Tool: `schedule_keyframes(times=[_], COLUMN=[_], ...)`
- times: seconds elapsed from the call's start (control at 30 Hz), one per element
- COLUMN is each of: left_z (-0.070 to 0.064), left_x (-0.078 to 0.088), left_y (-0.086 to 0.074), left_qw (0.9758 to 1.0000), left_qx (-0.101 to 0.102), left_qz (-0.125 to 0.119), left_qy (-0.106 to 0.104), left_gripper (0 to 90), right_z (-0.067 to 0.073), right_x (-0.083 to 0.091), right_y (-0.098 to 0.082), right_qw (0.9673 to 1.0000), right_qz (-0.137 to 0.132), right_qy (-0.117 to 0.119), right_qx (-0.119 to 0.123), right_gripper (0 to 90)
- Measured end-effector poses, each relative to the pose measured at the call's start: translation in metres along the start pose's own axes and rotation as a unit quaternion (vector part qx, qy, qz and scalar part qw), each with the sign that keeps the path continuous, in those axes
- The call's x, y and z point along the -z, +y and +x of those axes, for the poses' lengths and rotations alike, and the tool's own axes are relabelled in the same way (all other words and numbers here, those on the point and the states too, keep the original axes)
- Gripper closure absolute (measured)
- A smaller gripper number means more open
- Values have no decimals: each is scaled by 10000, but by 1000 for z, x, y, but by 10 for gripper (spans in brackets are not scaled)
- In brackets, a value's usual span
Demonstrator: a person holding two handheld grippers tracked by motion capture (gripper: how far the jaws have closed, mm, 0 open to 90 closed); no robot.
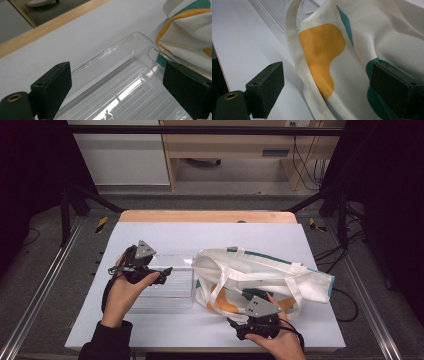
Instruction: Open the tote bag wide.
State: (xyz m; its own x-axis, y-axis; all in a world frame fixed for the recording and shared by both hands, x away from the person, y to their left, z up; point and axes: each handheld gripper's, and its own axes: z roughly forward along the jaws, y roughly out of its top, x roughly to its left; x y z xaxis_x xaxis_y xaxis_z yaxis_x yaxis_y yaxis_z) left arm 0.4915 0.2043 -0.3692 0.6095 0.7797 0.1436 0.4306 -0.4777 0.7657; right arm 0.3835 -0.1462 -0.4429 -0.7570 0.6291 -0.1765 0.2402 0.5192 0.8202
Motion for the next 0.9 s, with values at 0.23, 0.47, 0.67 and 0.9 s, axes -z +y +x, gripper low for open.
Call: schedule_keyframes(times=[0.23, 0.47, 0.67, 0.9], left_z=[-8, -12, -5, 6], left_x=[-3, -1, -2, -3], left_y=[3, 13, 27, 60], left_qw=[9999, 9995, 9991, 9984], left_qx=[-104, -268, -311, -381], left_qz=[-6, -85, -193, -269], left_qy=[-91, -164, -235, -309], left_gripper=[82, 84, 93, 94], right_z=[0, 3, 4, -4], right_x=[1, 5, 15, 38], right_y=[0, 5, 23, 41], right_qw=[10000, 9998, 9985, 9971], right_qz=[-12, -13, -74, -96], right_qy=[9, 18, 234, 75], right_qx=[60, 199, 488, 753], right_gripper=[125, 131, 139, 133])
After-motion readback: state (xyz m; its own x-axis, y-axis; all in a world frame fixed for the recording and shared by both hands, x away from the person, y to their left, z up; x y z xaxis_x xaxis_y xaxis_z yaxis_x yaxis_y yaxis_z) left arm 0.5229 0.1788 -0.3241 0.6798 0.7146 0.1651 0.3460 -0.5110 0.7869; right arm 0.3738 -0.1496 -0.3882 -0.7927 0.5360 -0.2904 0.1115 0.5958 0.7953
